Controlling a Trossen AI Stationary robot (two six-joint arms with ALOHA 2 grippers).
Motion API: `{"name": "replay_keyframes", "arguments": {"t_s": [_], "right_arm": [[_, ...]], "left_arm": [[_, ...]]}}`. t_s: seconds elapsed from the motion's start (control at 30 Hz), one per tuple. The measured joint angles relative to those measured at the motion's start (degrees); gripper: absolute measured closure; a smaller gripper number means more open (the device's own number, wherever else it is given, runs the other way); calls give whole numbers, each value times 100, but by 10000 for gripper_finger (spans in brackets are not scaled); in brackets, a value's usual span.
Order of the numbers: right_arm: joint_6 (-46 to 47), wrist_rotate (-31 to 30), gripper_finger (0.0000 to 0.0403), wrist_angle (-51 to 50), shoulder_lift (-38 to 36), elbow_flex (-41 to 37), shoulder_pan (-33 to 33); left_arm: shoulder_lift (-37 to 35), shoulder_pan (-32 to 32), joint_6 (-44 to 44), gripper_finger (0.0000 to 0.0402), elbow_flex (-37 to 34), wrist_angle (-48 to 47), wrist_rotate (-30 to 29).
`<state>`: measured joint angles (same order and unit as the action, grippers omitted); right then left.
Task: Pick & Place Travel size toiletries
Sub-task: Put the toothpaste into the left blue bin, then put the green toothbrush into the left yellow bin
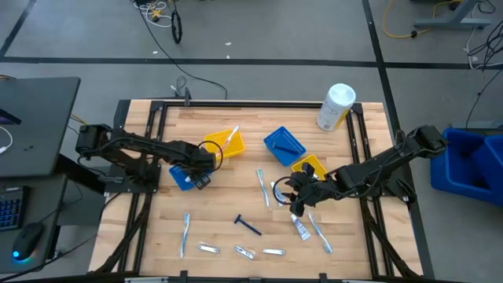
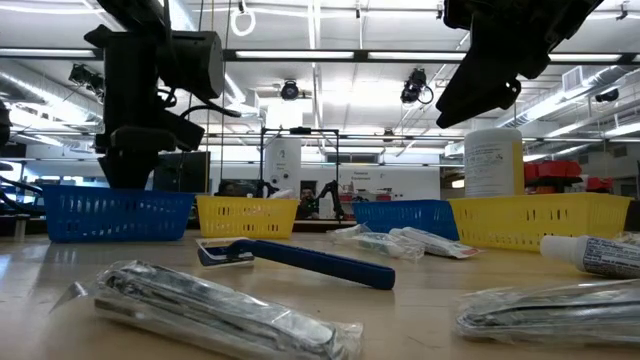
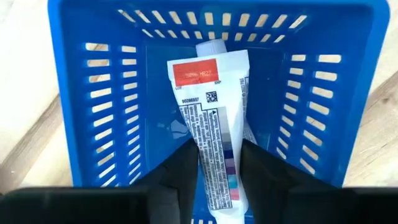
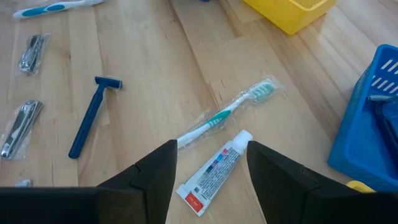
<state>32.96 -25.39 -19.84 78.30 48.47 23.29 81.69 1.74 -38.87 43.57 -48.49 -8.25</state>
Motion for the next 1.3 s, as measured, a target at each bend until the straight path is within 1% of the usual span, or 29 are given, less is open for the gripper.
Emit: {"name": "replay_keyframes", "arguments": {"t_s": [0.23, 0.3, 0.37, 0.63, 0.77, 0.83, 1.0, 1.1, 1.23, 1.3], "right_arm": [[-1, 0, 197, 0, 0, 0, 0], [-1, 0, 196, 0, 0, 0, 0], [-1, 0, 197, 0, 0, 0, 0], [-1, 4, 200, 7, 0, 0, 0], [-1, 5, 196, 46, 0, 0, 0], [-1, 11, 196, 81, 0, 0, 0], [17, 17, 201, 87, 0, 0, 0], [114, 21, 200, 84, 0, 0, 1], [128, 183, 197, 83, 0, 0, 7], [128, 208, 197, 87, 1, -2, 7]], "left_arm": [[0, 0, 52, 230, 11, -4, -7], [-2, -9, 48, 219, 97, -11, -15], [-58, -62, 69, 215, 218, -4, -154], [-337, -624, 260, 224, 1029, 5, -721], [-350, -1043, 333, 228, 1430, 110, -765], [-350, -1261, 439, 227, 1566, 397, -765], [-350, -1668, 501, 228, 1683, 1308, -721], [-305, -1867, 293, 228, 1684, 1712, -767], [-178, -2152, 189, 230, 1687, 2008, -834], [-111, -2317, 248, 233, 1675, 1942, -962]]}}
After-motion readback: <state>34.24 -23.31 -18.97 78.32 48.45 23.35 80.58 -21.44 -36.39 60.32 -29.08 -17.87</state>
